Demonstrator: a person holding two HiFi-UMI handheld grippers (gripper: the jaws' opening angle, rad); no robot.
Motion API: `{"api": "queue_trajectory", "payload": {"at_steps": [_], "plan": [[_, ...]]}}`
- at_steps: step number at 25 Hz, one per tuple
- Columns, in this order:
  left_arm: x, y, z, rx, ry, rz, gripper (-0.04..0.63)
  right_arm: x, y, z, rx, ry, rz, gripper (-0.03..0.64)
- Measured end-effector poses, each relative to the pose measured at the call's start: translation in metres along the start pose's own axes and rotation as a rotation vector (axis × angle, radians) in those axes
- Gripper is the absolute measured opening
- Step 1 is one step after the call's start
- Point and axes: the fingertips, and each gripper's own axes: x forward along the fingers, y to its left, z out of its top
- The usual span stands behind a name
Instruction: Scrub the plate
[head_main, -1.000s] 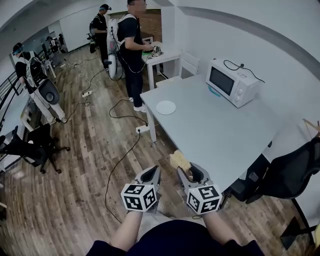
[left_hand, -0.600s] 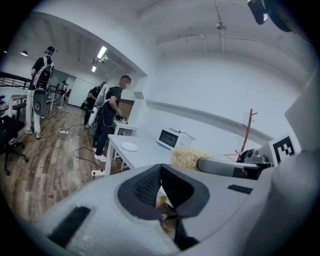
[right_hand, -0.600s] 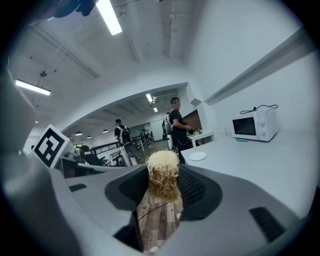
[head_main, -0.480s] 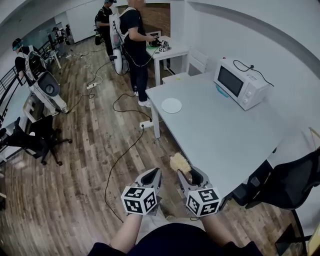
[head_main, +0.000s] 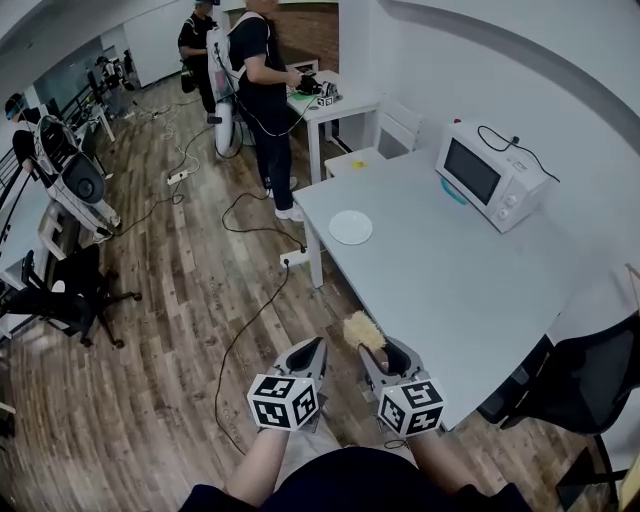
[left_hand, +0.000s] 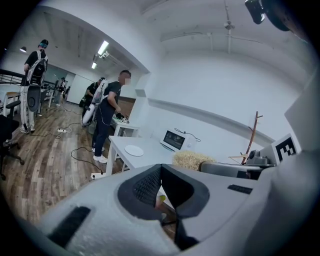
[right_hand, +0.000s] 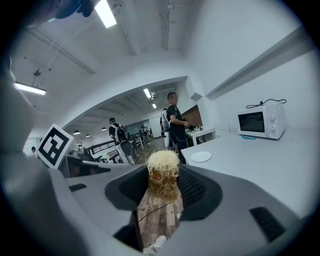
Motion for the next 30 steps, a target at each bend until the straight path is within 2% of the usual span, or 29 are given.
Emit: {"api": "queue_trajectory", "payload": {"at_steps": [12, 20, 30], "plan": [[0.084, 0.111, 0.083, 0.059, 0.074, -0.107, 0.018, 0.146, -0.007, 0.057, 0.036, -0.035, -0.109, 0.179], [0.135, 0.17, 0.133, 0.087, 0.101, -0.185, 0.018, 0.227, -0.015, 0.091, 0.058, -0.073, -0.199, 0.179], [0.189, 0.214, 0.158, 0.117, 0.167, -0.278, 0.018, 0.281, -0.035, 0.097, 0.108, -0.078, -0.314, 0.179]]}}
